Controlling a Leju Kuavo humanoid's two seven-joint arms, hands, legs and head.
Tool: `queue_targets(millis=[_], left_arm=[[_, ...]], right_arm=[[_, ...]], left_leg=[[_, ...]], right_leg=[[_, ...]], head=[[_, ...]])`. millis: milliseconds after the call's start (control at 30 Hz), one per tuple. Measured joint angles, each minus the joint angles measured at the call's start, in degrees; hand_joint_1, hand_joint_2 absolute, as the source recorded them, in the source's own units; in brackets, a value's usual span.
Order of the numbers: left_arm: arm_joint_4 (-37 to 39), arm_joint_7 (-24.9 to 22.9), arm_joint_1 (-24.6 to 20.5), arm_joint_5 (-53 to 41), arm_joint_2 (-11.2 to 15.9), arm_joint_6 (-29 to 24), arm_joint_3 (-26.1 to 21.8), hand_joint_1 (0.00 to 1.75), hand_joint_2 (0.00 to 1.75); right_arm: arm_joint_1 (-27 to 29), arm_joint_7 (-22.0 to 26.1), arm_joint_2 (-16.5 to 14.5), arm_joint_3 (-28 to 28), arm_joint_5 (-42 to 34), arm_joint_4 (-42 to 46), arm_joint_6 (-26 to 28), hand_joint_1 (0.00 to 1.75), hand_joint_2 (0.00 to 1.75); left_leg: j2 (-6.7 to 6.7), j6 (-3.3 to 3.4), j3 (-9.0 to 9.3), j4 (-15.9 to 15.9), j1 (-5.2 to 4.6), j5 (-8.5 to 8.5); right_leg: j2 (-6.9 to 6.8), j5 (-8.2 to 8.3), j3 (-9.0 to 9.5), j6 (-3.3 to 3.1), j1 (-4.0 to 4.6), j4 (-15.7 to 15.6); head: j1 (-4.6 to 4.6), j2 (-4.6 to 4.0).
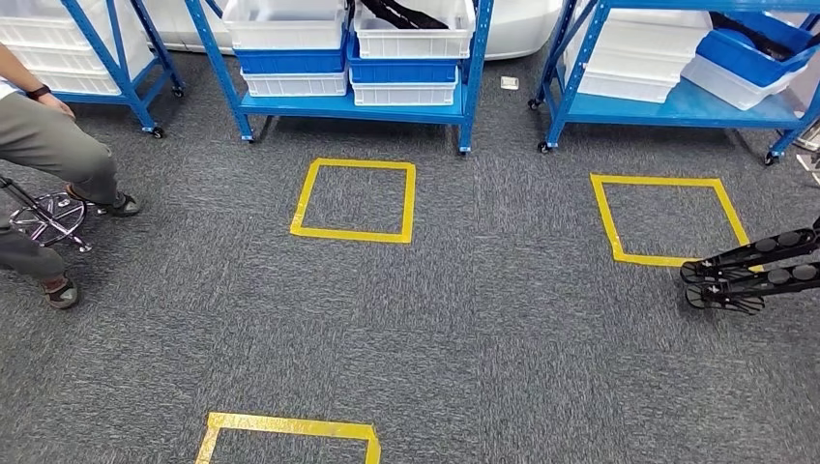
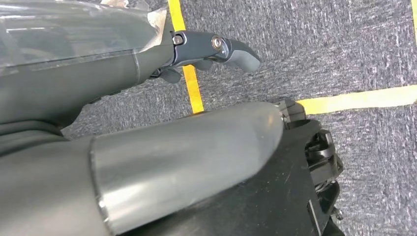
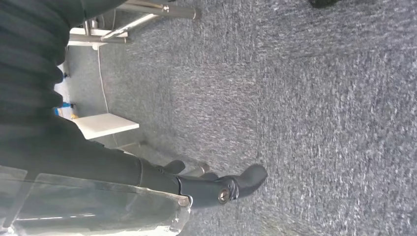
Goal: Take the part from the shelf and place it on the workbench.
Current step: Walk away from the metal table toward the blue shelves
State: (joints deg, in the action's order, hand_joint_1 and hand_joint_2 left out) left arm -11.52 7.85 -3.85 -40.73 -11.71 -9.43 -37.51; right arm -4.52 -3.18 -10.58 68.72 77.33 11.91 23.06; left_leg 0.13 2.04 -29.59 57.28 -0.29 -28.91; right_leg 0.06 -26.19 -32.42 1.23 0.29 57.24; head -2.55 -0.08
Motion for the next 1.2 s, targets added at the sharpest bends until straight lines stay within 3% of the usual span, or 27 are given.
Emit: queue_targets(millis=[100,200,233,267,300,367,433,533,600,633,733,767,800,867,933,1000,1100,1133,1200], left_arm=[[0.0,0.0,0.0,-0.1,0.0,-0.2,0.0,0.0,0.0],[0.0,0.1,0.0,-0.2,0.0,-0.2,0.0,0.0,0.0],[0.0,0.1,0.0,-0.2,0.1,-0.2,0.0,0.0,0.0],[0.0,0.1,0.1,-0.2,0.1,-0.2,0.0,0.0,0.0],[0.0,0.1,0.1,-0.2,0.1,-0.2,0.0,0.0,0.0],[0.0,0.1,0.1,-0.2,0.2,-0.2,0.0,0.0,0.0],[0.0,0.1,0.1,-0.3,0.2,-0.2,0.0,0.0,0.0],[0.0,0.1,0.0,-0.3,0.2,-0.2,0.0,0.0,0.0],[0.0,0.1,0.1,-0.3,0.1,-0.2,0.0,0.0,0.0],[0.0,0.1,0.1,-0.3,0.1,-0.2,0.0,0.0,0.0],[0.0,0.1,0.0,-0.4,0.1,-0.2,0.0,0.0,0.0],[0.0,0.1,0.1,-0.4,0.1,-0.2,0.0,0.0,0.0],[0.0,0.1,0.1,-0.4,0.1,-0.2,0.0,0.0,0.0],[0.0,0.1,0.1,-0.4,0.1,-0.2,0.0,0.0,0.0],[0.0,0.2,0.1,-0.4,0.1,-0.1,0.0,0.0,0.0],[0.0,0.2,0.1,-0.4,0.1,-0.1,0.0,0.0,0.0],[0.0,0.3,0.0,-0.4,0.1,-0.1,0.0,0.0,0.0],[0.0,0.3,0.0,-0.4,0.1,-0.1,0.0,0.0,0.0],[0.0,0.3,0.0,-0.4,0.1,-0.1,0.0,0.0,0.0]], right_arm=[[0.0,0.0,0.0,0.0,-0.2,0.0,0.0,0.0,1.75],[0.0,0.0,0.0,0.0,-0.2,0.0,0.0,0.0,1.75],[0.0,0.0,0.0,0.0,-0.2,0.0,0.0,0.0,1.75],[0.0,0.0,0.0,0.0,-0.2,0.0,0.0,0.0,1.75],[0.1,0.0,0.0,0.0,-0.2,0.0,0.0,0.0,1.75],[0.1,0.0,0.0,0.0,-0.2,0.0,0.0,0.0,1.75],[0.1,0.0,-0.1,0.0,-0.2,0.0,0.0,0.0,1.75],[-0.1,0.1,-0.1,0.0,-0.2,0.0,0.0,0.0,1.75],[-0.2,0.1,-0.1,0.0,-0.2,0.0,0.0,0.0,1.75],[-0.2,0.1,-0.1,0.0,-0.2,0.0,0.0,0.0,1.75],[-0.2,0.1,-0.1,0.0,-0.2,0.0,0.0,0.0,1.75],[-0.1,0.1,-0.1,0.0,-0.2,0.0,0.0,0.0,1.75],[0.0,0.1,-0.1,0.0,-0.2,0.0,0.0,0.0,1.75],[0.1,0.1,0.0,0.0,-0.2,0.0,0.0,0.0,1.75],[0.0,0.1,0.1,0.0,-0.1,0.0,0.0,0.0,1.75],[0.0,0.1,0.0,0.0,0.0,0.0,0.0,0.0,1.75],[0.0,0.1,-0.1,0.0,0.0,0.0,0.0,0.0,1.75],[0.0,0.1,-0.1,0.0,0.0,0.0,0.0,0.0,1.75],[0.0,0.1,-0.1,0.0,0.0,0.0,0.0,0.0,1.75]], left_leg=[[-0.13,-0.91,-0.96,2.5,0.37,-1.57],[-0.3,-2.02,-7.19,13.9,1.0,-6.23],[-0.3,-2.36,-9.25,16.9,1.3,-6.75],[-0.28,-2.66,-10.39,17.8,1.61,-6.02],[-0.26,-2.93,-10.35,16.4,1.95,-4.11],[-0.25,-3.37,-7.77,8.8,2.57,1.26],[-0.34,-3.29,-5.2,2.6,2.68,3.73],[-0.43,-1.91,-4.35,1.2,1.96,3.04],[-0.4,-0.86,-3.55,0.4,1.8,3.04],[-0.35,-0.42,-3.08,0.0,1.82,3.0],[-0.14,0.36,-2.16,-0.1,1.52,2.13],[-0.19,0.45,-1.73,-0.1,1.39,1.73],[-0.33,0.46,-1.19,-0.1,1.29,1.3],[-0.55,0.23,0.05,-0.1,1.17,0.34],[-0.59,-0.36,0.79,0.0,0.84,-0.73],[-0.57,-0.94,1.05,-0.1,0.54,-1.44],[-0.49,-1.7,0.87,1.1,0.81,-2.5],[-0.45,-2.0,-0.17,3.4,0.93,-3.58],[-0.36,-2.45,-4.48,11.0,1.05,-6.52]], right_leg=[[0.1,-0.05,0.95,-1.14,-1.3,-0.6],[0.09,-0.66,1.93,-2.26,-1.58,-0.9],[0.17,-0.95,2.25,-2.33,-1.62,-0.9],[0.3,-1.26,2.63,-2.21,-1.72,-0.8],[0.46,-1.64,3.14,-1.95,-1.87,-0.8],[0.73,-2.53,4.17,-1.23,-2.07,-0.8],[0.87,-3.58,4.65,-0.34,-1.63,-0.7],[0.89,-4.39,5.04,1.11,-1.34,-1.0],[0.69,-5.37,4.7,1.59,-1.38,0.6],[0.58,-6.47,3.5,1.47,-1.35,3.3],[0.48,-9.95,-3.62,1.02,-1.52,14.7],[0.48,-9.7,-5.19,1.31,-1.5,16.3],[0.47,-8.38,-5.61,1.75,-1.47,15.4],[0.32,-3.64,-3.65,2.54,-1.43,8.2],[0.06,-0.38,-1.39,2.02,-1.02,2.0],[0.0,0.0,-0.7,0.72,-0.54,0.8],[0.13,-0.32,-0.01,-0.62,-1.24,0.4],[0.14,-0.5,0.32,-1.05,-1.5,0.3],[0.11,-1.03,0.91,-1.87,-1.45,0.2]], head=[[0.22,-0.01],[0.5,0.0],[0.53,0.0],[0.55,0.0],[0.6,0.0],[0.8,0.0],[1.1,0.0],[1.07,0.0],[0.92,0.01],[0.81,0.01],[0.61,0.0],[0.58,0.01],[0.54,0.0],[0.42,0.0],[0.27,-0.01],[0.38,0.0],[0.67,-0.01],[0.8,-0.01],[1.05,0.01]])
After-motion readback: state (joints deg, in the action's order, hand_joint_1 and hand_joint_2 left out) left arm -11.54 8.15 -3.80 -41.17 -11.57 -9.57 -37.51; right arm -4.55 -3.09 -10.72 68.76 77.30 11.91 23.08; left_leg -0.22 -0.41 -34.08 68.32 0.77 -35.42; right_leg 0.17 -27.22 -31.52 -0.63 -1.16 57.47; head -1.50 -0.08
